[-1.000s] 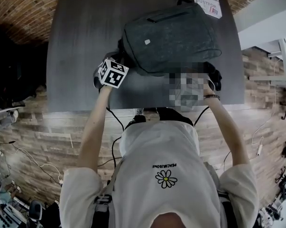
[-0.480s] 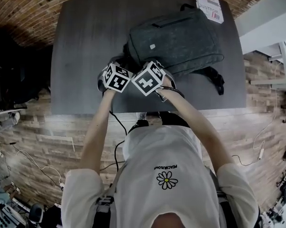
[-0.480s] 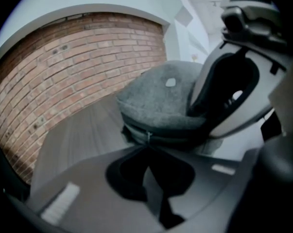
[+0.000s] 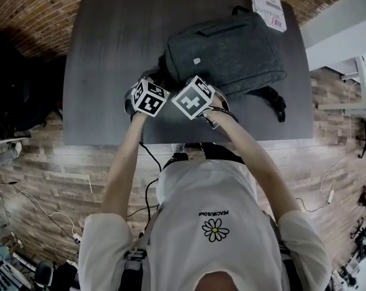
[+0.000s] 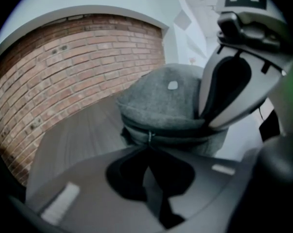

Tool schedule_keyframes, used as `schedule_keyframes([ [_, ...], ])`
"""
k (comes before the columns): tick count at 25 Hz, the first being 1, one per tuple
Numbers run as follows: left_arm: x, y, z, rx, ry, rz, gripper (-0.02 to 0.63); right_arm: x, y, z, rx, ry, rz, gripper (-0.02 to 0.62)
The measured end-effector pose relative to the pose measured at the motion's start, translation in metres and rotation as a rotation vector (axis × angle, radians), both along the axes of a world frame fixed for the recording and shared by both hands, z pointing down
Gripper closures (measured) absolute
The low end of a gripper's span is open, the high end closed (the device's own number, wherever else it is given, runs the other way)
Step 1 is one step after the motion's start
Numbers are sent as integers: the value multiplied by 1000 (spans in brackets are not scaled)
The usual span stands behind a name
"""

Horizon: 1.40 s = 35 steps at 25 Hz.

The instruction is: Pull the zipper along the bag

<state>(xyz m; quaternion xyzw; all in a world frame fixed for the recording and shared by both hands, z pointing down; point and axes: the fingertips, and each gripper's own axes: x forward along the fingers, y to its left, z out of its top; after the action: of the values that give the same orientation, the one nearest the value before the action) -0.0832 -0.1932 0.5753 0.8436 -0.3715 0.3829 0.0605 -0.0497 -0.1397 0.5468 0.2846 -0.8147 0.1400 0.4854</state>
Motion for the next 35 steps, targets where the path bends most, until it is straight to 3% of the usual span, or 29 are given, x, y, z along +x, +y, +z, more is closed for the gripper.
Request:
schedule_keyframes([
  [9, 7, 20, -4, -34, 27, 47, 594, 22, 31, -5, -49, 13, -116, 580],
  [16, 6, 29, -9, -23, -50, 144, 594, 31, 44, -7, -84, -20, -153, 578],
  [20, 16, 19, -5, 29, -179, 203, 592, 35, 50, -6, -82, 10, -221, 578],
  [25, 7, 22, -3, -37, -79, 180, 586, 38, 59, -7, -92, 51, -298, 580],
  [27, 6, 25, -3, -39, -87, 199, 586, 44, 66, -6, -106, 74, -345, 580],
  [29, 11, 29, -3, -18, -121, 258, 589, 52, 73, -5, -132, 75, -372, 580],
  [32, 20, 39, -7, 53, -212, 433, 597, 61, 79, -6, -168, 76, -423, 578],
  [35, 26, 50, -10, 42, -200, 533, 598, 72, 83, -7, -174, 47, -424, 578],
])
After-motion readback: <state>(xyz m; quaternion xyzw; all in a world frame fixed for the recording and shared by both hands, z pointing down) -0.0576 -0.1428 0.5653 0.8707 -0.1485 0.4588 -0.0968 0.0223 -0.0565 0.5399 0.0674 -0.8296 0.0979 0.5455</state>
